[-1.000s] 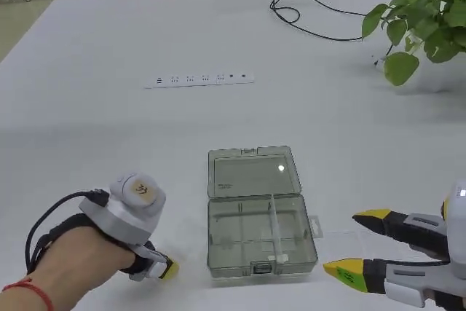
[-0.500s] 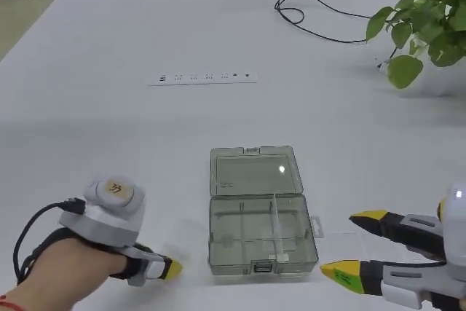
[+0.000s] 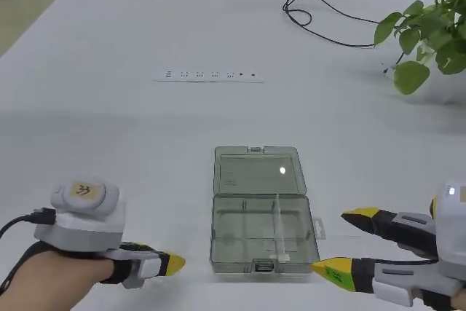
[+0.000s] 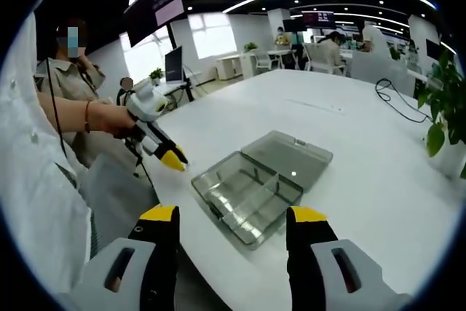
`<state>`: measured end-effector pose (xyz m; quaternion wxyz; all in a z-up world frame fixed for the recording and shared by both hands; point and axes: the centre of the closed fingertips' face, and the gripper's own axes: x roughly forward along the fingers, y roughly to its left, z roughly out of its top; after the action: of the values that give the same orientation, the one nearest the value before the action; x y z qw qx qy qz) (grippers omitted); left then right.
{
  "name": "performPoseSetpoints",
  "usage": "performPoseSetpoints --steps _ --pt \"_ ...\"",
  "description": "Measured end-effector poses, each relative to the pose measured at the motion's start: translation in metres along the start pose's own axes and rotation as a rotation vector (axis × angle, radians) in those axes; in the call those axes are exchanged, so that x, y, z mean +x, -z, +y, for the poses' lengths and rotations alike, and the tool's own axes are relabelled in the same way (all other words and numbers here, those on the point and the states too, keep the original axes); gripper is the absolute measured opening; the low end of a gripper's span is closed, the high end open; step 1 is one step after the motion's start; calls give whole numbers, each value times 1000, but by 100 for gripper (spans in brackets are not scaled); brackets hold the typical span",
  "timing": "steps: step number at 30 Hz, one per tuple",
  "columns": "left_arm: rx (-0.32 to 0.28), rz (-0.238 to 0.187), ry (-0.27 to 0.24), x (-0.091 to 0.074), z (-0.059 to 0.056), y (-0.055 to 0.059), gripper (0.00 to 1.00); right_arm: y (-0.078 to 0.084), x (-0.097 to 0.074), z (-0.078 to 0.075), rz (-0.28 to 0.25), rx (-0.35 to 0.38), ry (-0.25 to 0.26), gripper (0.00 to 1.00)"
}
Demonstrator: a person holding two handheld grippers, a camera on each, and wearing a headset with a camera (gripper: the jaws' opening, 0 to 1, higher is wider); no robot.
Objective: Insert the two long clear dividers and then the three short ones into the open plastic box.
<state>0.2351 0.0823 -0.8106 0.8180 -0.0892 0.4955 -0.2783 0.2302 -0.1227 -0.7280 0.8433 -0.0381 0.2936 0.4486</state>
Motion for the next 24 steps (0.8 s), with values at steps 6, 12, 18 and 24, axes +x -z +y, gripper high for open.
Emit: performPoseSetpoints --steps 6,12,18,24 --pt "-5 -85 51 -12 -20 -18 30 -13 6 9 -18 8 -16 59" --pt "2 -153 97 -21 -42 -35 30 -29 15 17 -41 27 -31 53" --pt "-3 -210 156 -24 -65 -47 30 -48 27 23 -84 92 -34 44" --pt "2 -244 198 -23 -82 -54 30 -61 40 30 -111 162 -38 37"
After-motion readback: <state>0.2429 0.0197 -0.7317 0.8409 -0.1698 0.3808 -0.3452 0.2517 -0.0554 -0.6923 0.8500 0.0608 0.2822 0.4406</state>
